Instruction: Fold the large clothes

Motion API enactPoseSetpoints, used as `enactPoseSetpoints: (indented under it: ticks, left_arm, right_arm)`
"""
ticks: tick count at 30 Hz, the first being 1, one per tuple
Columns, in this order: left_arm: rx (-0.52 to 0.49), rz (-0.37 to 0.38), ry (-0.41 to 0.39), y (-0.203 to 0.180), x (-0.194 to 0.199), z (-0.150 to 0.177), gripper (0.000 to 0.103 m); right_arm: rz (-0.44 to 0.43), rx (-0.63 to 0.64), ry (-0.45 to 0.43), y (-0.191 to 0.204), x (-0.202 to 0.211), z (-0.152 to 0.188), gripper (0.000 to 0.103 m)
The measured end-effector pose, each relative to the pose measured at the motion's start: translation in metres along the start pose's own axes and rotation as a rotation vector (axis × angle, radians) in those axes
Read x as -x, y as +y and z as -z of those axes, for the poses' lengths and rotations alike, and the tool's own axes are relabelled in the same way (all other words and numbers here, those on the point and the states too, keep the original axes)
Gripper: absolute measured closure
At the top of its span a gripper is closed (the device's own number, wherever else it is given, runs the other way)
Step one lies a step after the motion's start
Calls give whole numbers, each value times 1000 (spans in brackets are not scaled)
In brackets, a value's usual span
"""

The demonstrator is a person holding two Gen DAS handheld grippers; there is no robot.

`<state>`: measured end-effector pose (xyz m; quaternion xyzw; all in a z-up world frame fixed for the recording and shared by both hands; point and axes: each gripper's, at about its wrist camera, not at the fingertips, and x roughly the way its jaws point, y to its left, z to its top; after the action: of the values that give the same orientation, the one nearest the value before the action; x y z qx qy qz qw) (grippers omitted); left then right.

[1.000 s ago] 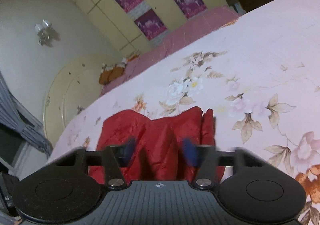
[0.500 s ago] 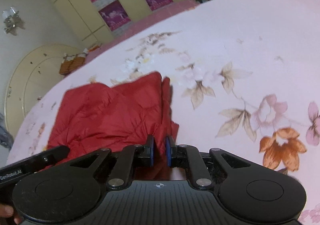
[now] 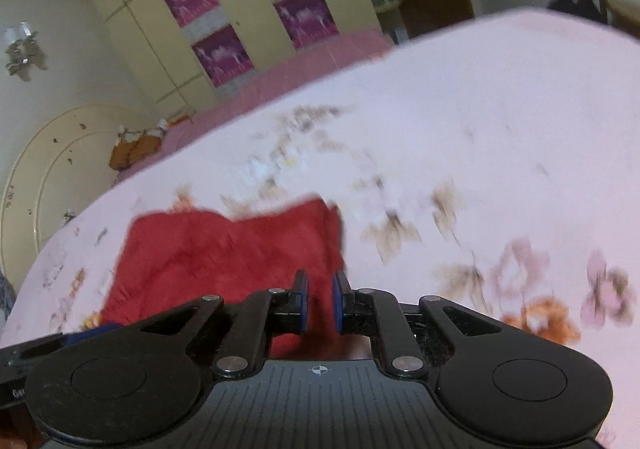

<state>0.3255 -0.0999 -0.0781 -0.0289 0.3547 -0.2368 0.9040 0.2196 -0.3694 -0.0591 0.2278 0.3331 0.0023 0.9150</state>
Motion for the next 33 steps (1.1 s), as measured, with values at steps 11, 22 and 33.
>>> enactPoseSetpoints:
  ticks: [11,22,33]
  left_arm:
    - [20,-24,4,49,-48,-47,54]
    - [-47,-37,100,47,-108,-36,51]
    - [-66,-60,118,40,-86,-44,51]
  right_arm:
    - [-16,227,39,99,-76,-16,91]
    - [43,112,157,48,-139,-1,92]
    - [12,113,159,48,-123,-11,91]
